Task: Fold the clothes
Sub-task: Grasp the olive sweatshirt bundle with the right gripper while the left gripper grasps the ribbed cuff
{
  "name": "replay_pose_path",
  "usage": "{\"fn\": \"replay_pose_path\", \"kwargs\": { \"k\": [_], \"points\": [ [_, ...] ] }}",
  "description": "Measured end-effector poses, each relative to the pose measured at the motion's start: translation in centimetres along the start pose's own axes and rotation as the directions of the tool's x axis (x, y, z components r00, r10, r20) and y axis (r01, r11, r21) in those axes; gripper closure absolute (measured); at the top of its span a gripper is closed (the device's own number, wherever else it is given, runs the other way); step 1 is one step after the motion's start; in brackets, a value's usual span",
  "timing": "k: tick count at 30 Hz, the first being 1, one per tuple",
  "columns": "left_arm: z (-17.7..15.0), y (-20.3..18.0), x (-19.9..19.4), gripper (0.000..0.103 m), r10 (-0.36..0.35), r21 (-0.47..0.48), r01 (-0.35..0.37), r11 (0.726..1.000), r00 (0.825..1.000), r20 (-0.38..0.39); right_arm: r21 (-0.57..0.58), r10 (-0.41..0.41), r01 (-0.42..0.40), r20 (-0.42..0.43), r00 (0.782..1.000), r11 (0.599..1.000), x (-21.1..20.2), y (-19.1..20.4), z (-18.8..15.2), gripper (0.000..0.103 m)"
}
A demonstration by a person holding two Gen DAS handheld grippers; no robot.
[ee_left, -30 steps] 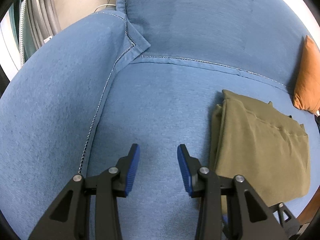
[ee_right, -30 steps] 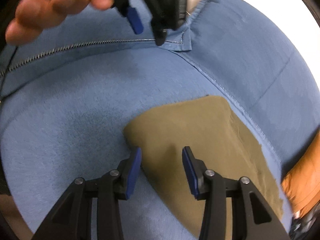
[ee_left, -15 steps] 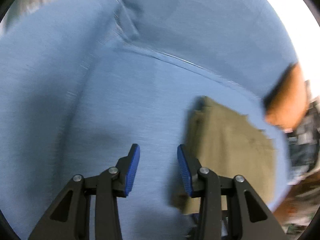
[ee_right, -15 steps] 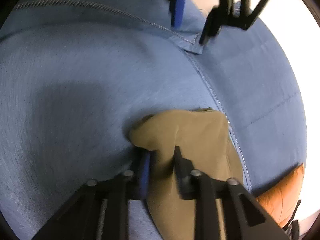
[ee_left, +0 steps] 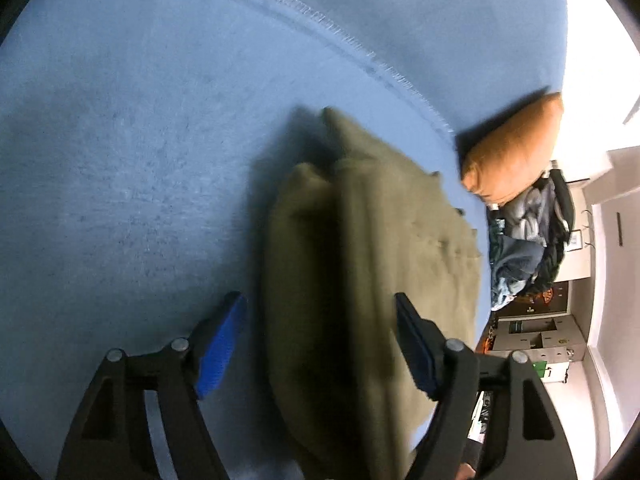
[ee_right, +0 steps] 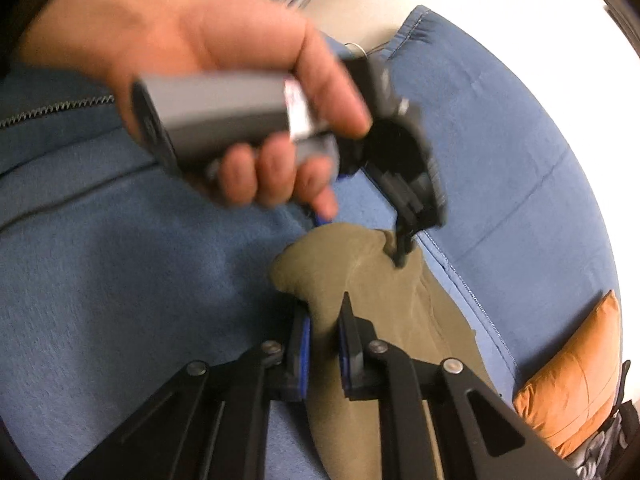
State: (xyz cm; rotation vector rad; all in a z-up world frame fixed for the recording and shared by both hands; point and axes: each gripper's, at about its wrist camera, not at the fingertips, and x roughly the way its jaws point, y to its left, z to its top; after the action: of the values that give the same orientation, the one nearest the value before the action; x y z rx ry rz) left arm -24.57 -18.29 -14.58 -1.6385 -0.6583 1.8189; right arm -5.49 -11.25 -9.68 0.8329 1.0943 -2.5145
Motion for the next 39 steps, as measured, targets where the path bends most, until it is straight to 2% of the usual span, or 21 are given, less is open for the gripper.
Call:
{"fn": "replay_pose_path", "kwargs": {
  "k": [4, 5, 6, 7, 9, 10, 12, 18, 23, 28, 31, 36, 39],
  "points": [
    [0.9, -0.1, 0.3, 0.025, -0.059, -0.010, 0.059, 0.998, 0.997, 0.043, 0.023, 0.014, -0.014, 0.007, 1.000, 1.000, -0.1, -0.8, 0.2, 0.093],
    [1.0, -0.3, 0.7, 0.026, -0.055, 0.001, 0.055, 0.998, 0.997, 0.047, 0.029, 0.017, -0.017, 0.007, 1.000, 0.999, -0.2, -0.9, 0.1, 0.093],
    [1.1, -0.5, 1.0, 0.037, -0.052, 0.012, 0.051, 0.999, 0.997, 0.050, 0.035, 0.020, -0.020, 0.007, 1.000, 0.999, -0.4, -1.1, -0.1, 0.093],
    [1.2, -0.7, 1.3, 0.051, -0.048, 0.023, 0.047, 0.999, 0.997, 0.053, 0.036, 0.024, -0.024, 0.006, 1.000, 0.999, -0.4, -1.1, -0.1, 0.093],
    [1.4, -1.1, 1.9, 0.061, -0.042, 0.046, 0.040, 0.998, 0.997, 0.060, 0.037, 0.032, -0.032, 0.005, 0.999, 0.999, -0.6, -1.0, 0.1, 0.093],
    [1.4, -1.3, 2.0, 0.074, -0.044, 0.058, 0.040, 0.997, 0.997, 0.062, 0.038, 0.036, -0.036, 0.004, 0.999, 0.999, -0.7, -0.9, 0.1, 0.093],
    [1.3, -1.9, 1.8, 0.080, -0.044, 0.086, 0.037, 0.996, 0.996, 0.072, 0.039, 0.043, -0.043, 0.002, 0.999, 0.998, -0.8, -0.8, 0.2, 0.093],
    [1.0, -4.4, 0.1, 0.085, -0.035, 0.143, 0.019, 0.990, 0.994, 0.107, 0.043, 0.075, -0.075, 0.000, 0.997, 0.996, -1.0, -0.8, 0.9, 0.093],
    [-1.1, -5.9, -3.4, 0.086, 0.000, 0.194, -0.031, 0.980, 0.988, 0.154, 0.018, 0.118, -0.119, 0.071, 0.991, 0.993, -6.1, 1.0, 1.4, 0.093],
    [-6.0, -6.3, -8.7, 0.086, 0.076, 0.230, -0.119, 0.966, 0.979, 0.187, -0.010, 0.161, -0.161, 0.141, 0.977, 0.987, -11.2, 2.8, 1.8, 0.093],
    [-9.7, -5.8, -11.9, 0.086, 0.107, 0.215, -0.156, 0.964, 0.969, 0.221, -0.029, 0.188, -0.186, 0.181, 0.965, 0.982, -14.3, 3.9, 2.1, 0.093],
    [-18.0, -3.9, -17.5, 0.086, 0.159, 0.126, -0.207, 0.970, 0.936, 0.313, -0.041, 0.221, -0.218, 0.227, 0.948, 0.975, -19.1, 6.0, 2.1, 0.093],
    [-21.4, -4.1, -18.2, 0.086, 0.231, 0.114, -0.284, 0.952, 0.911, 0.342, -0.030, 0.231, -0.231, 0.236, 0.944, 0.973, -21.8, 7.6, 1.5, 0.093]
  ]
}}
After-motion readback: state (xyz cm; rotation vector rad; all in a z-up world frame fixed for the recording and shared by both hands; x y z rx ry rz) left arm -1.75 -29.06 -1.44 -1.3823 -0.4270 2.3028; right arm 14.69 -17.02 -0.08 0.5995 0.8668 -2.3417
